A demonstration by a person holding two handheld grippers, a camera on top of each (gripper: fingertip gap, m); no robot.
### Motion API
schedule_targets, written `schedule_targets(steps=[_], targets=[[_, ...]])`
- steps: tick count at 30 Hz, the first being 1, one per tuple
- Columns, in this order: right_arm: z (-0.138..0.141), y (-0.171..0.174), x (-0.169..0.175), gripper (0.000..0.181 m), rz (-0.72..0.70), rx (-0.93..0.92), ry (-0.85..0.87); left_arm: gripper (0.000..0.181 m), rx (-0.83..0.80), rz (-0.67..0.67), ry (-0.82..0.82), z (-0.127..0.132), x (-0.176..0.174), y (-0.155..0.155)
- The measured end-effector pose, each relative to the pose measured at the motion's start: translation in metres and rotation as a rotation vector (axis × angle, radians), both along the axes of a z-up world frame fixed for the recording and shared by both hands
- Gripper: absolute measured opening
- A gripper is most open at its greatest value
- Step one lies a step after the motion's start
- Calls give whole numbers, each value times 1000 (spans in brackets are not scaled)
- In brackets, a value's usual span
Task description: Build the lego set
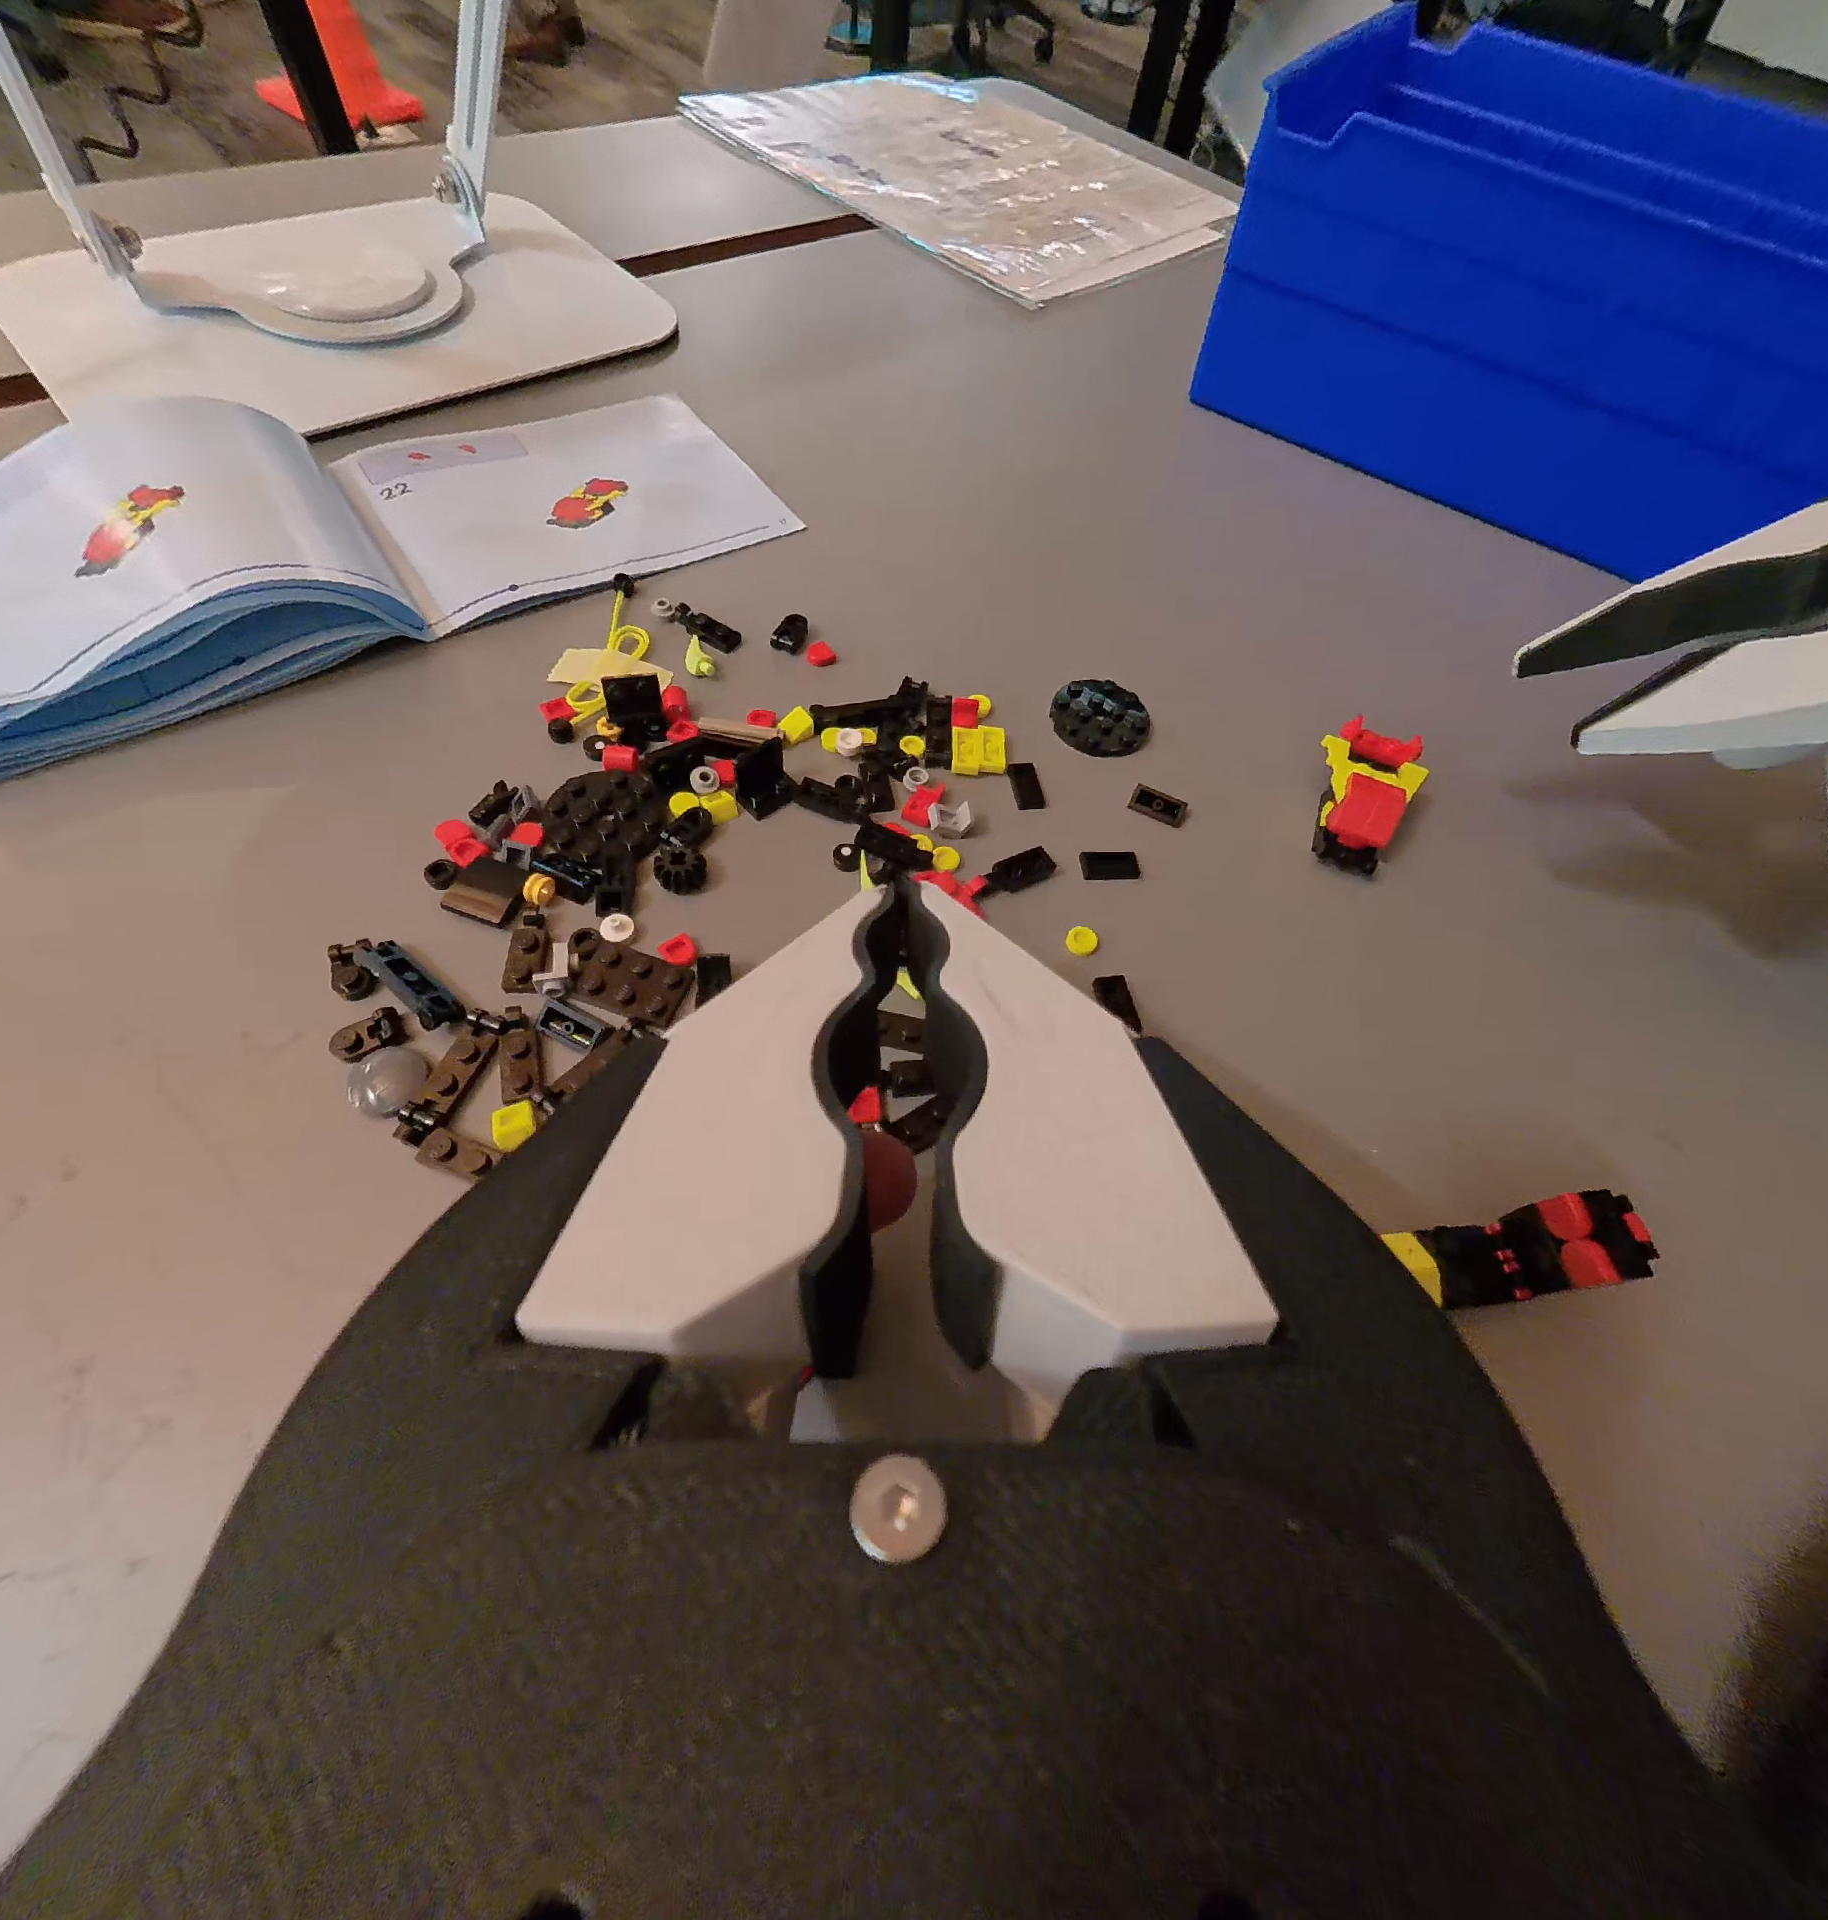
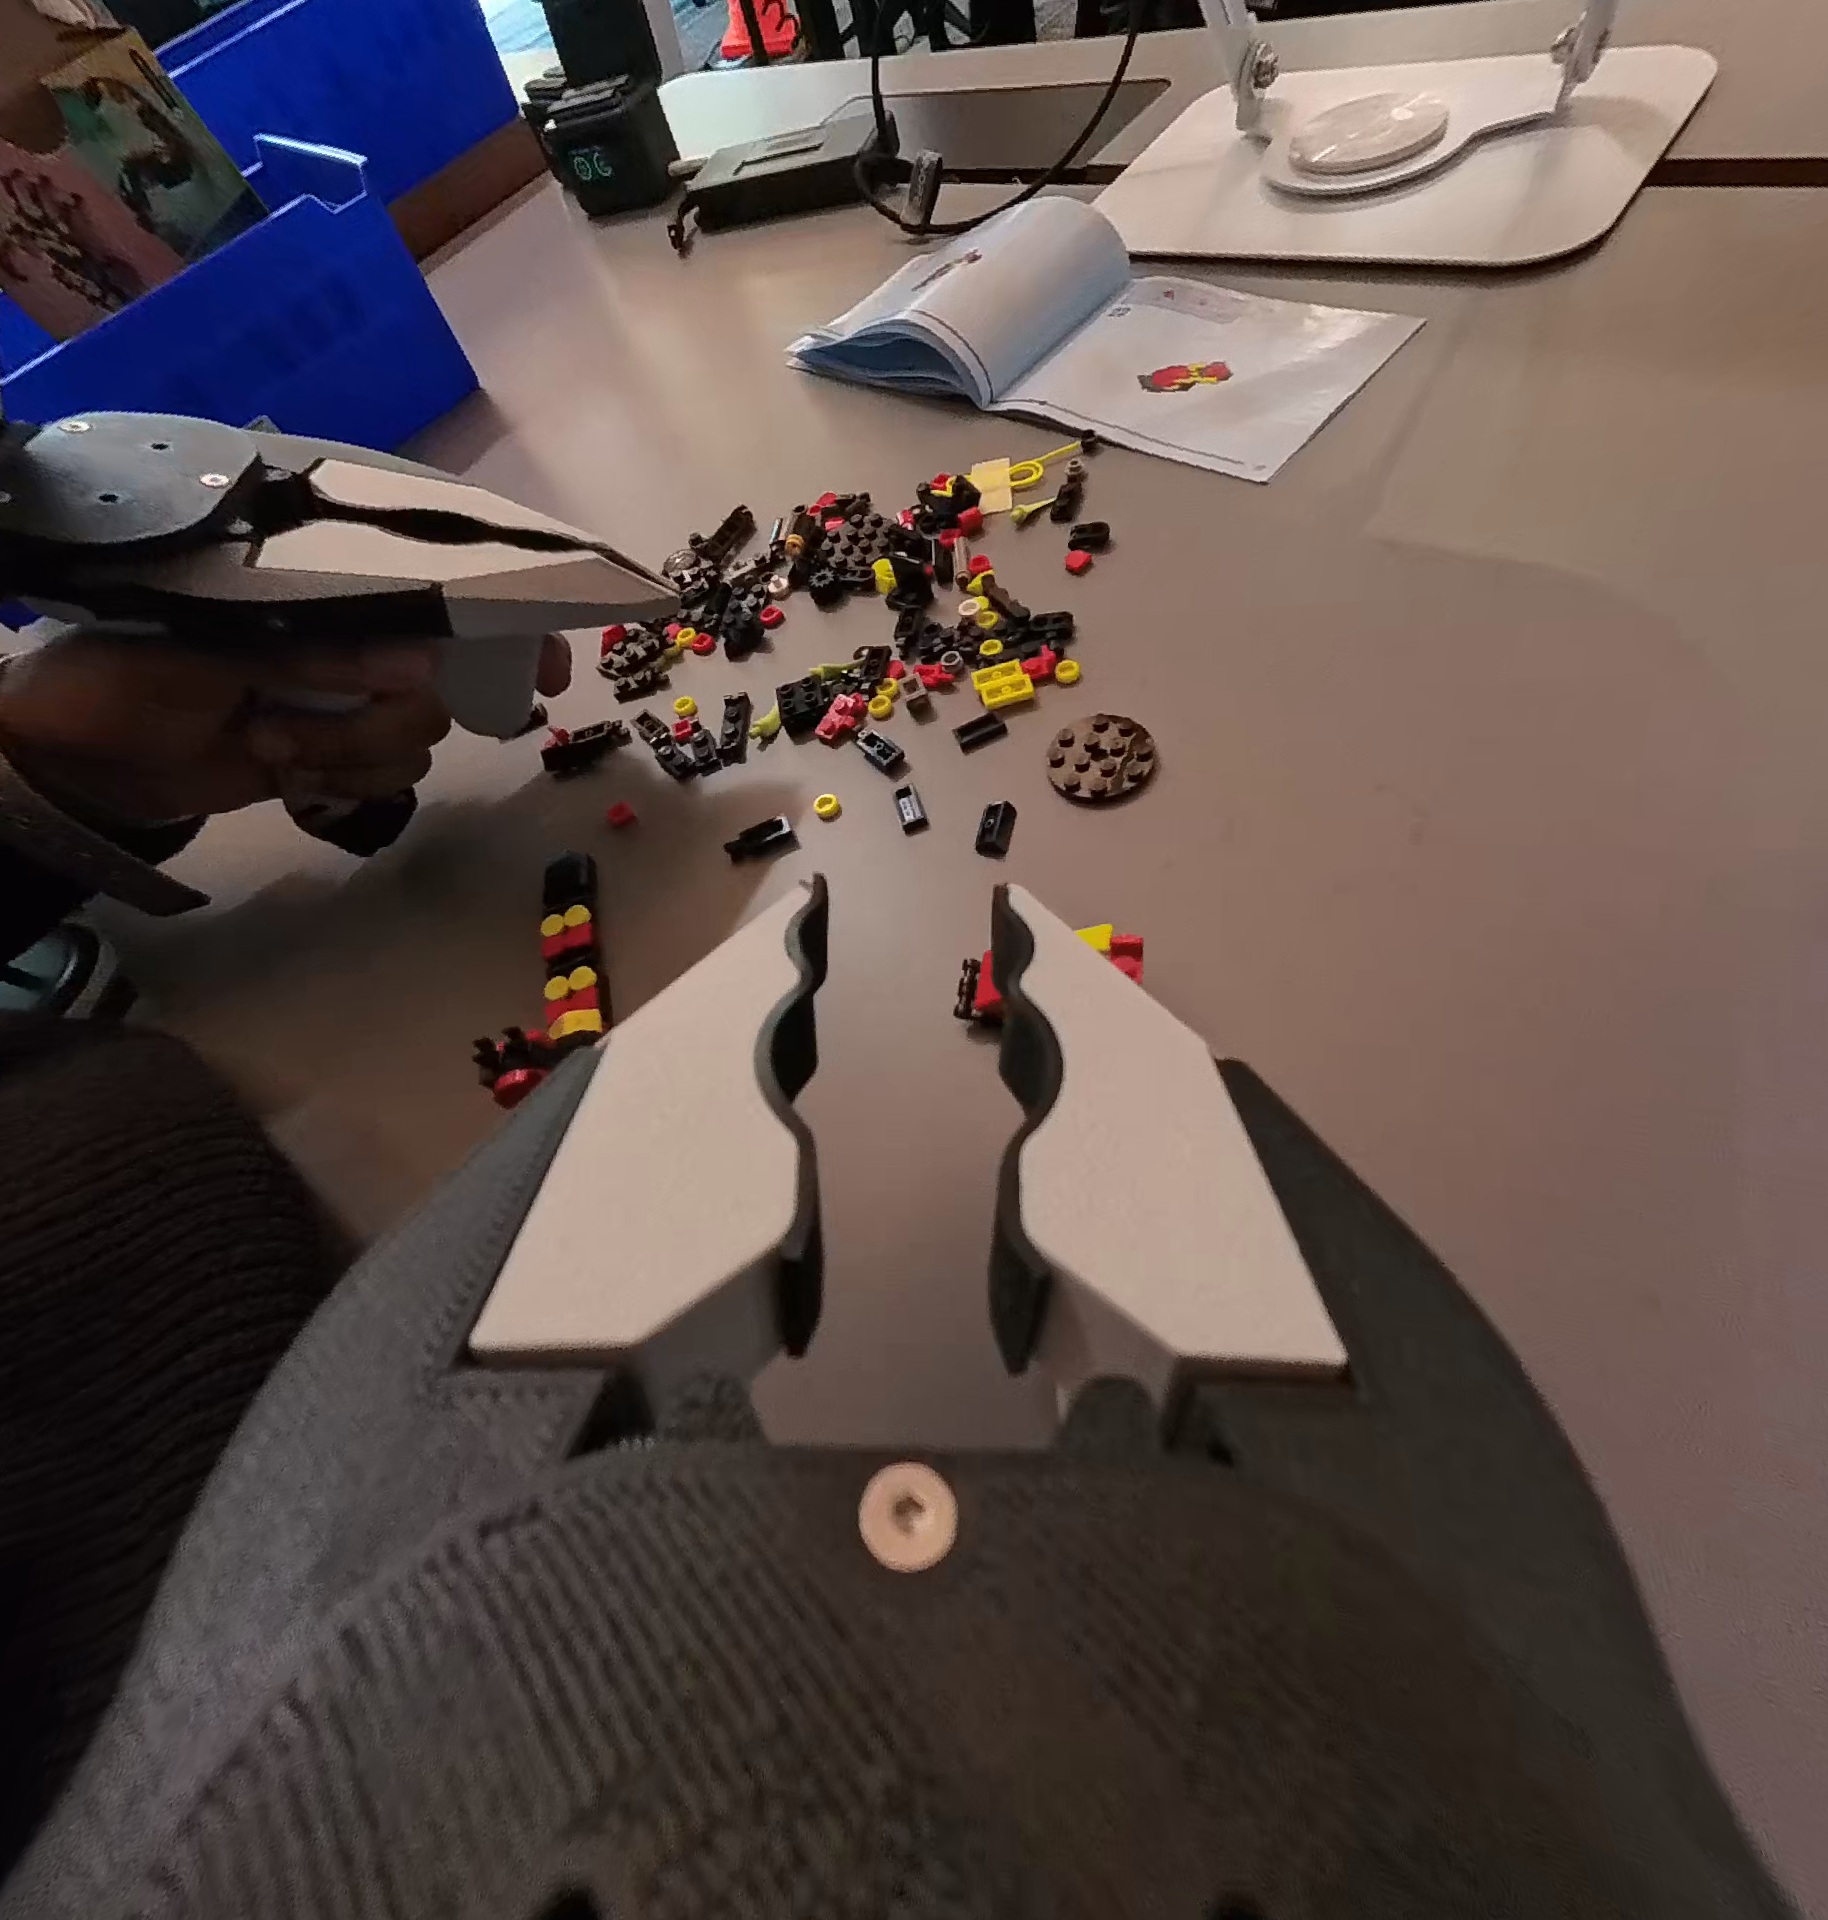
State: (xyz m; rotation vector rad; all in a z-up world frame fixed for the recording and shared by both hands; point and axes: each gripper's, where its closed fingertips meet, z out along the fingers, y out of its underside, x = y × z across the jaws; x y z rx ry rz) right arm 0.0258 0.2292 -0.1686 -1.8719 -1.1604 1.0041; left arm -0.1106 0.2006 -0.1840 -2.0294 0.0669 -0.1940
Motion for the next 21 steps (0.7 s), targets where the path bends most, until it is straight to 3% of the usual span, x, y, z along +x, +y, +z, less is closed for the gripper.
schedule_targets(steps=[21], targets=[[-3, -23, -24, 30, 111, -16, -10, 0, -14, 62, -22, -3, -17, -16]])
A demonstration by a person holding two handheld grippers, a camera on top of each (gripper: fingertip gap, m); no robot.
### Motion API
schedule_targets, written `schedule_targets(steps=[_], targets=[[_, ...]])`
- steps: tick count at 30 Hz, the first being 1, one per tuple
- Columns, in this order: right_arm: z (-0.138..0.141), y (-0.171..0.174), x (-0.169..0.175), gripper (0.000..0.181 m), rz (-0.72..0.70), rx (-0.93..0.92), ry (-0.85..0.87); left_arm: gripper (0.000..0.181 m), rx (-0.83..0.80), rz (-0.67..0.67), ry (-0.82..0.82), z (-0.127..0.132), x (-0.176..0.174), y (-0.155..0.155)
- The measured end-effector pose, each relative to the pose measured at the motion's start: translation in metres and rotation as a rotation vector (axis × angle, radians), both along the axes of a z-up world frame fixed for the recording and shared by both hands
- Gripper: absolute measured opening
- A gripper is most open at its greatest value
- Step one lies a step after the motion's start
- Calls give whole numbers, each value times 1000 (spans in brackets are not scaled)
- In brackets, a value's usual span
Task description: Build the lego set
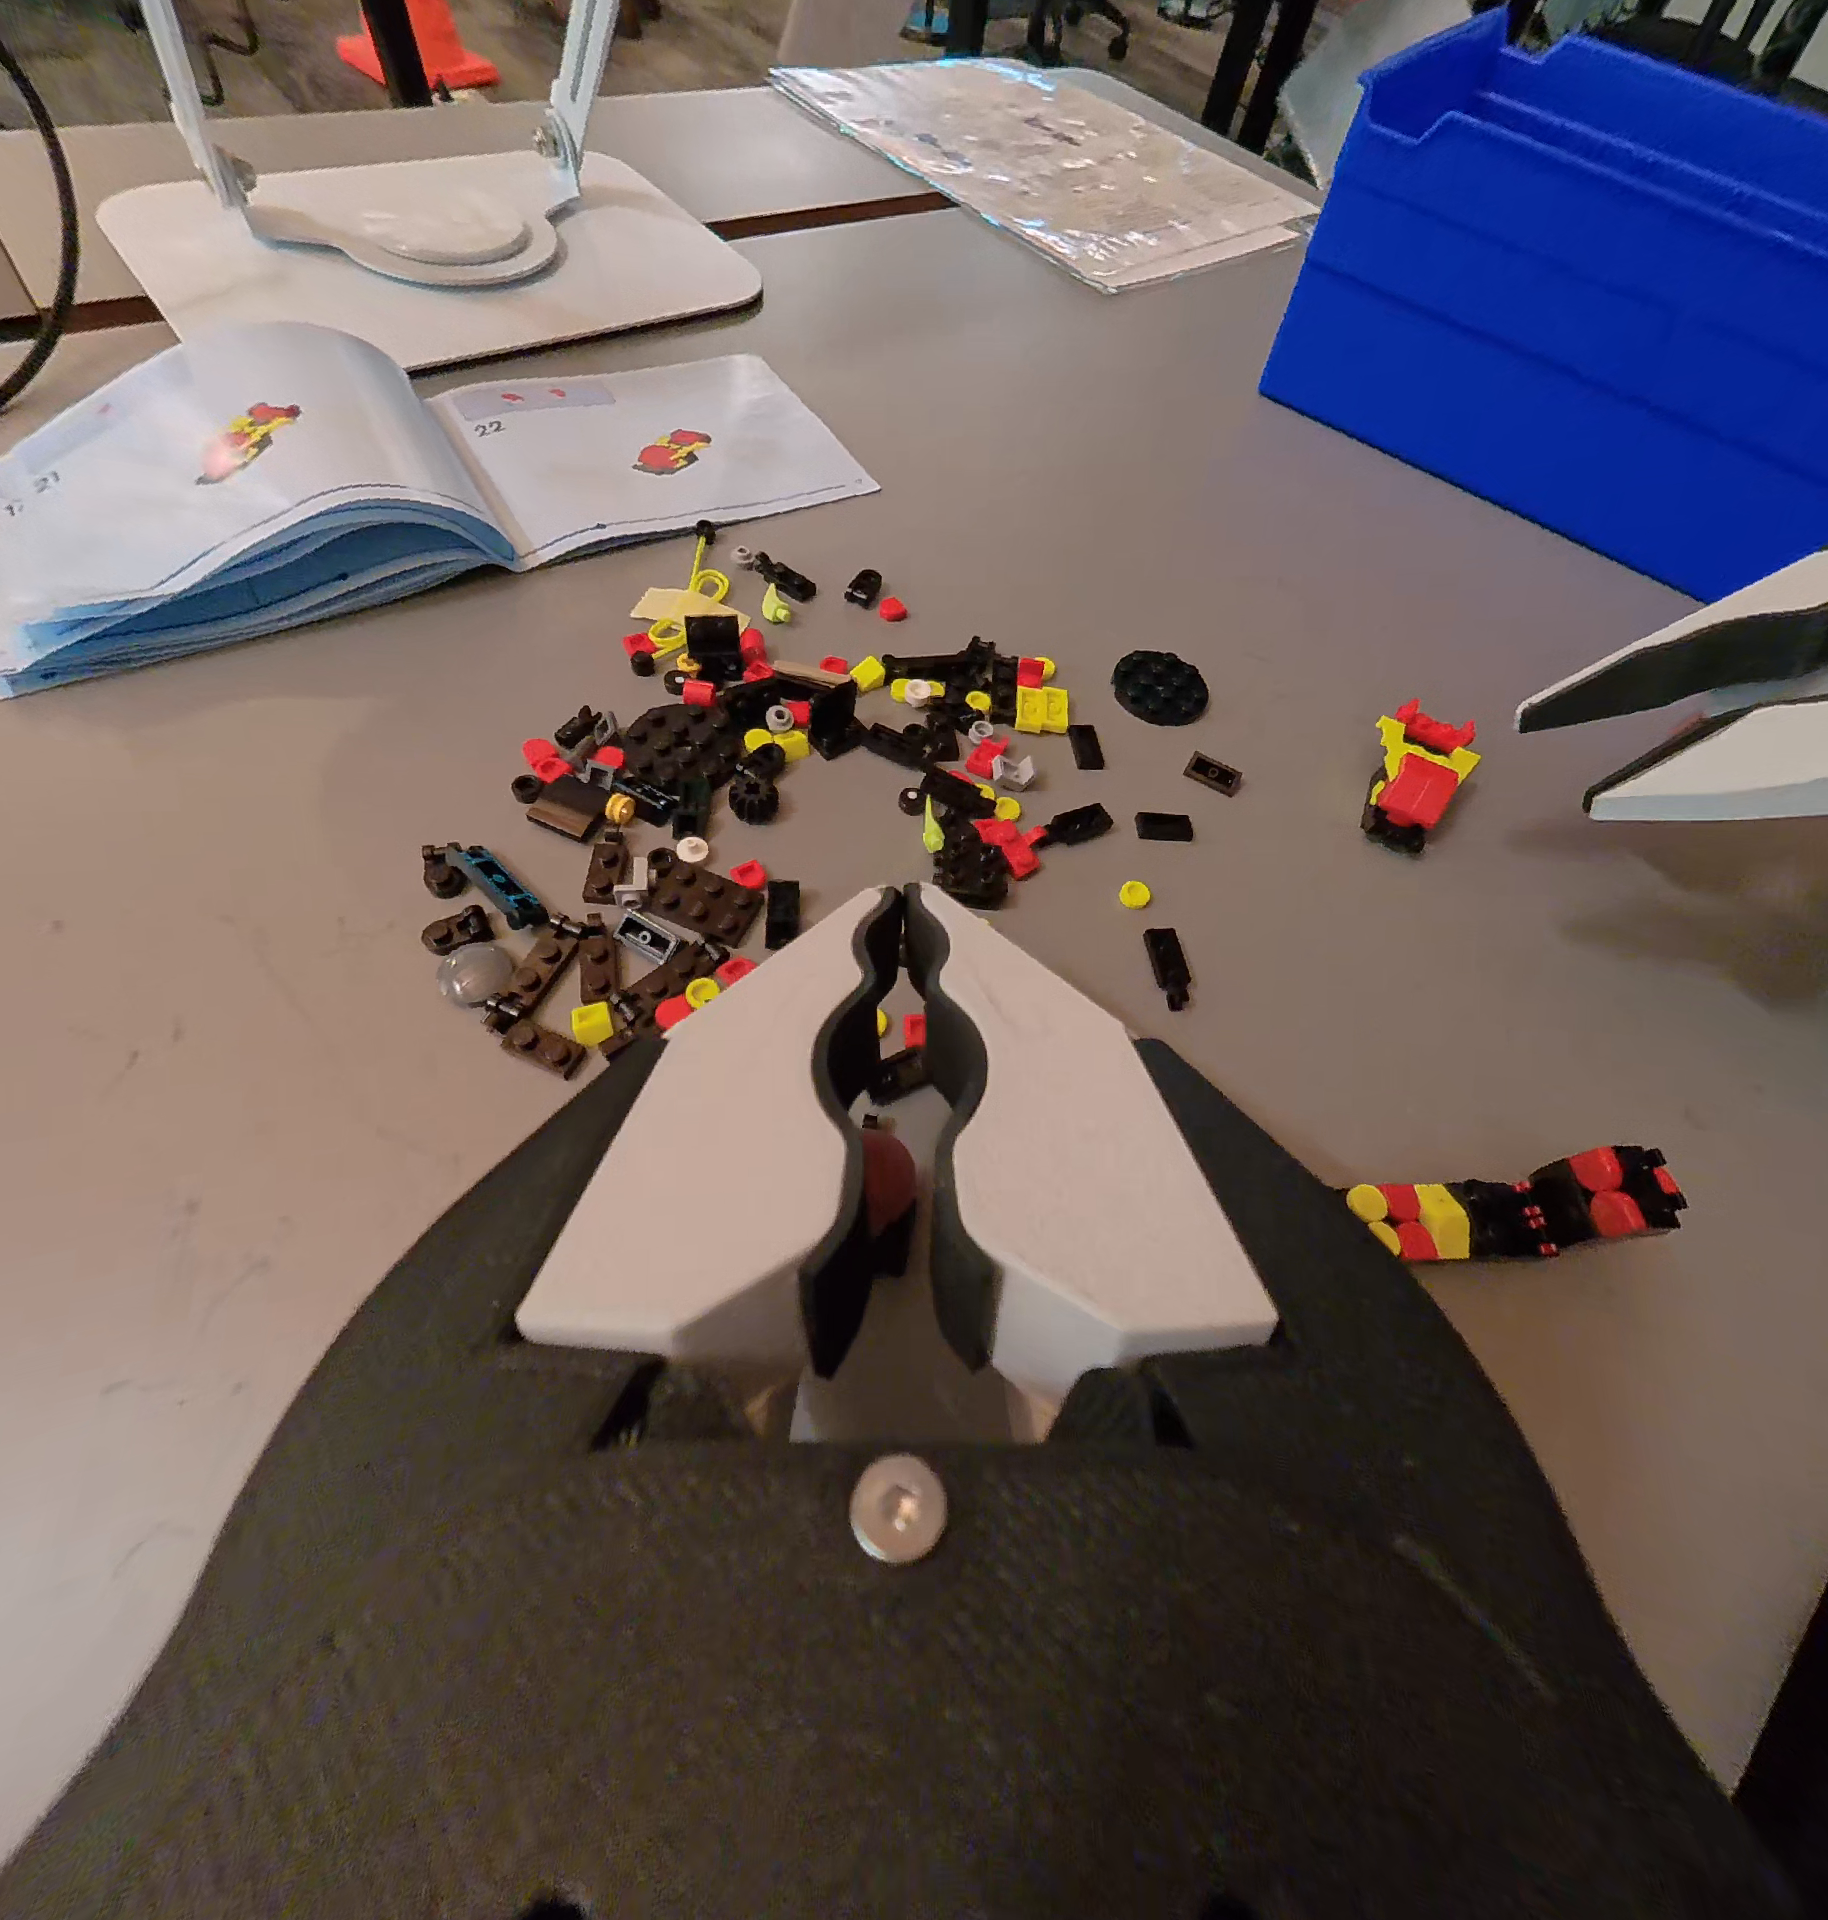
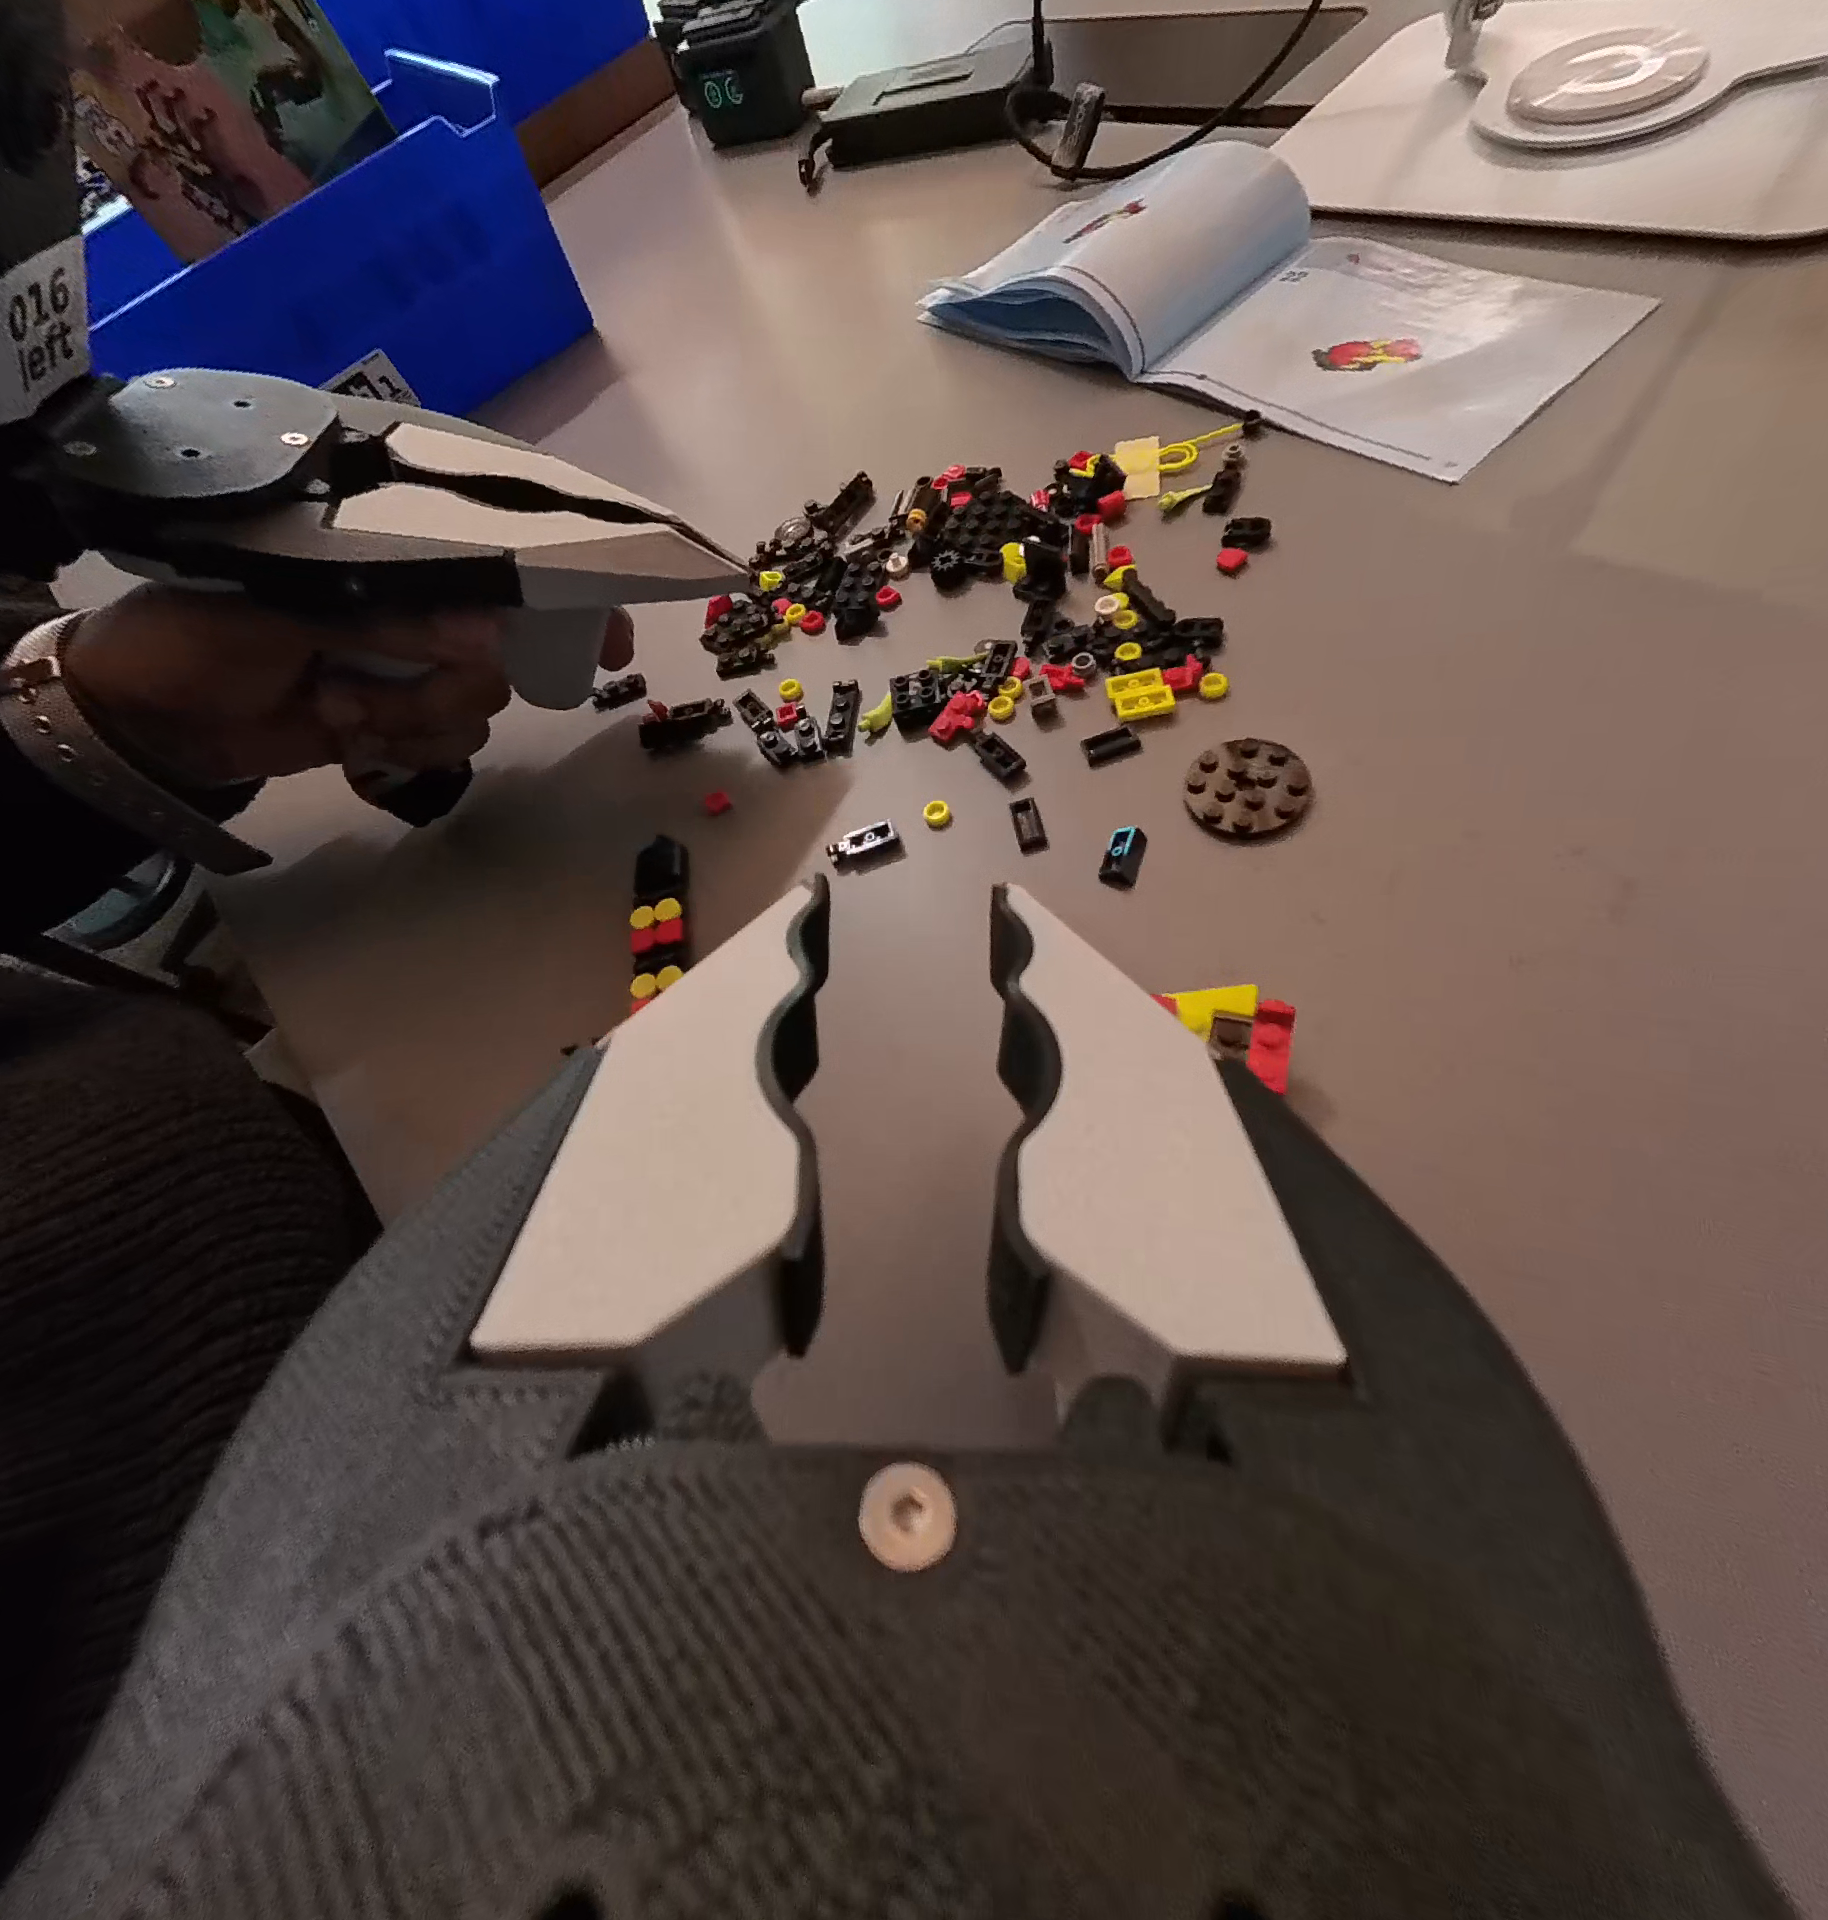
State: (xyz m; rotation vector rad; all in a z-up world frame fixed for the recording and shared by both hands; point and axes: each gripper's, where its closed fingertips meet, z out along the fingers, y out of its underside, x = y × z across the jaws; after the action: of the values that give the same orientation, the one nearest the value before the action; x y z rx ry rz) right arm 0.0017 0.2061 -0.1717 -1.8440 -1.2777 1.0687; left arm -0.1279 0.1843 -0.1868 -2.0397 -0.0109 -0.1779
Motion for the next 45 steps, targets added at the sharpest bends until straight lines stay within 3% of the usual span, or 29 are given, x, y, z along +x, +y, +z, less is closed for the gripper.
schedule_targets(steps=[18, 32, 39, 45], targets=[[-1, 3, 1, 30, -7, -58, 13, 0, -18, 12, -36, -6, -3, 2], [-13, 14, 1, 32, -32, -111, -9, 0, -38, -5, -158, -9, 1, 3], [-18, 16, 0, 32, -38, -119, -25, 0, -19, 55, -223, -5, -13, 4], [-19, 15, 0, 32, -35, -117, -27, 3, 13, 122, -121, 0, -27, 4]])
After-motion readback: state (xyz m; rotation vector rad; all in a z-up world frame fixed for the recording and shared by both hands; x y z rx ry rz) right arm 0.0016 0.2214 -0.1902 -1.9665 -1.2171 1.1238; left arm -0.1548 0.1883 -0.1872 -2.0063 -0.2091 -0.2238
